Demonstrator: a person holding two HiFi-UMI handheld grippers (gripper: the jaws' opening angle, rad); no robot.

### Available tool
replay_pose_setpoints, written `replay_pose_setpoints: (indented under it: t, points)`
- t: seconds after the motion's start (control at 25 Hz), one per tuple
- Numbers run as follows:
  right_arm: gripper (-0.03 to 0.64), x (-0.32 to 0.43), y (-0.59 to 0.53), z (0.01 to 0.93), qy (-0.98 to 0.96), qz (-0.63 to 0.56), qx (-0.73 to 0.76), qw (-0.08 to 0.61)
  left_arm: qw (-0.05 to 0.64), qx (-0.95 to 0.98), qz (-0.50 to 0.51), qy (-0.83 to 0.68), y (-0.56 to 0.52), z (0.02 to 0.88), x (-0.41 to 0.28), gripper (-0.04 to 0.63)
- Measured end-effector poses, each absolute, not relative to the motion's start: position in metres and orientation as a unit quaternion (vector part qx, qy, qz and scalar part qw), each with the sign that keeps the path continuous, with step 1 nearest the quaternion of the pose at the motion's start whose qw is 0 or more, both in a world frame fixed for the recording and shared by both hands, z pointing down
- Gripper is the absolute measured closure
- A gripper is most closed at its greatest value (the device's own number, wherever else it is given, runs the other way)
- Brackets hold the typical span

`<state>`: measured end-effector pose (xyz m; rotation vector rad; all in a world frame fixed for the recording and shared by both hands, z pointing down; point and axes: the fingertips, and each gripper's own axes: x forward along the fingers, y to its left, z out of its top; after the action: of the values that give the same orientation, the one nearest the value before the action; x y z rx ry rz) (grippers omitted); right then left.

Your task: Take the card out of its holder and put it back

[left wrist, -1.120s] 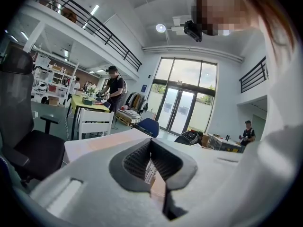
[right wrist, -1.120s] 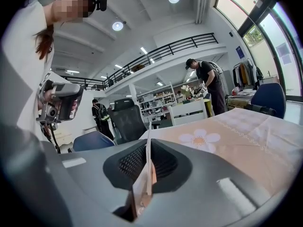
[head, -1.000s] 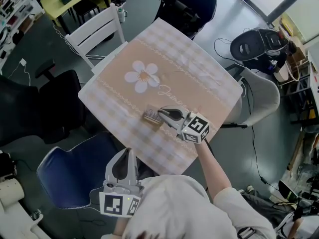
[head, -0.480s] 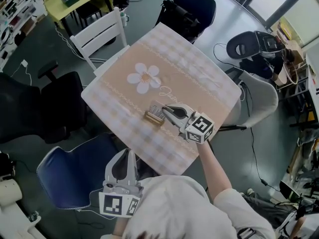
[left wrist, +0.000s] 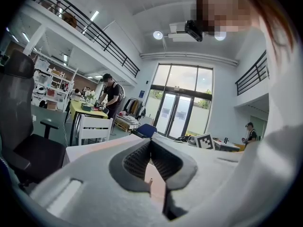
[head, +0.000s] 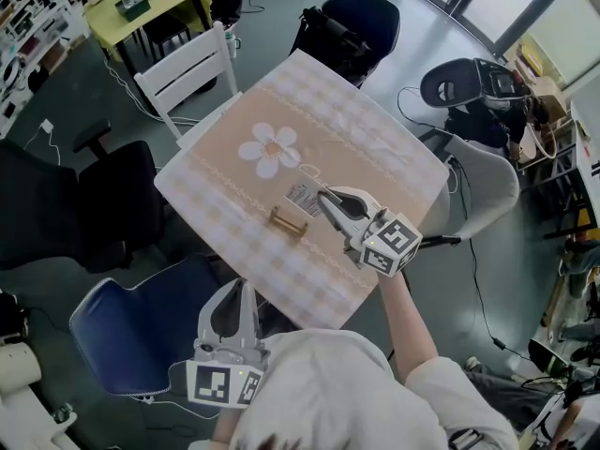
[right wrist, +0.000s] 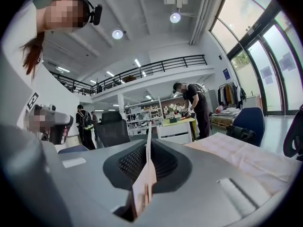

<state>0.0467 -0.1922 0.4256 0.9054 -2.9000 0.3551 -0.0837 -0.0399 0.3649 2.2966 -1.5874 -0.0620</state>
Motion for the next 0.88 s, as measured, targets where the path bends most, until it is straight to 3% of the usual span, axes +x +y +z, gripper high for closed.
replay_pose_setpoints:
  t: [0.44,0.88]
  points:
    - [0.597,0.088,-0.147,0.320,-0.925,0.059,0.373,-0.049,0.150,0.820,-0.029,-0.552,-0.028,0.353,-0.080,0.595]
    - [0.597,0.129,-0.080,0.291,-0.895,0.044,0.435,-0.092,0.126,0.830,-0.033,-0.542,-0.017,0.342,-0.078,0.595]
